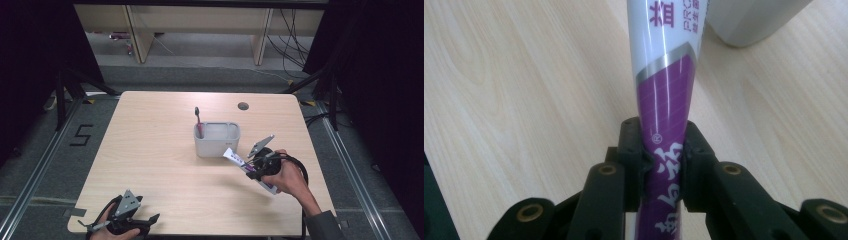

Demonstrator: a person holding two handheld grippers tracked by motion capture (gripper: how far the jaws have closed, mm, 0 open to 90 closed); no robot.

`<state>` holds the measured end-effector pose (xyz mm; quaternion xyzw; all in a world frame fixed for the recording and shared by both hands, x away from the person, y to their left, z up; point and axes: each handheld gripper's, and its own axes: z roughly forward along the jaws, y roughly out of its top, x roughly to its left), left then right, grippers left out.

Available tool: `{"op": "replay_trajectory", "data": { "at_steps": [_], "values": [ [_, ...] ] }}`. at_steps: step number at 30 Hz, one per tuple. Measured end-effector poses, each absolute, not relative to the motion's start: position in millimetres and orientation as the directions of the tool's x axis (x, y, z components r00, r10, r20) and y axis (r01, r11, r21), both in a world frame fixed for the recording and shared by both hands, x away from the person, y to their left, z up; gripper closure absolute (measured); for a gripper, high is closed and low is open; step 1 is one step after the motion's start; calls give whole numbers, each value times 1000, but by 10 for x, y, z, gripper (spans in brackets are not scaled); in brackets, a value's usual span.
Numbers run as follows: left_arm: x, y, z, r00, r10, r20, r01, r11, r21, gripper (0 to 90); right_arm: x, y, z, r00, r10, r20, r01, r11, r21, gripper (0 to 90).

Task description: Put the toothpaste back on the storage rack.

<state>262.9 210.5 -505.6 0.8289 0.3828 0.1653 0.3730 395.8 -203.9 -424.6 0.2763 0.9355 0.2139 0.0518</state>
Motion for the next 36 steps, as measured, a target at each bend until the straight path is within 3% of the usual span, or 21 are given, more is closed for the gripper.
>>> {"op": "replay_trajectory", "data": {
  "at_steps": [17, 36],
  "values": [
    [2634, 2111, -5058, 658, 753, -15, 504, -425, 752, 173, 3981, -2051, -4072, -851, 524, 40, 446, 679, 583, 756],
    [2638, 2123, -5053, 657, 754, -12, 505, -428, 750, 173, 4064, -1997, -3927, -842, 534, 80, 434, 580, 689, 756]
  ]
}}
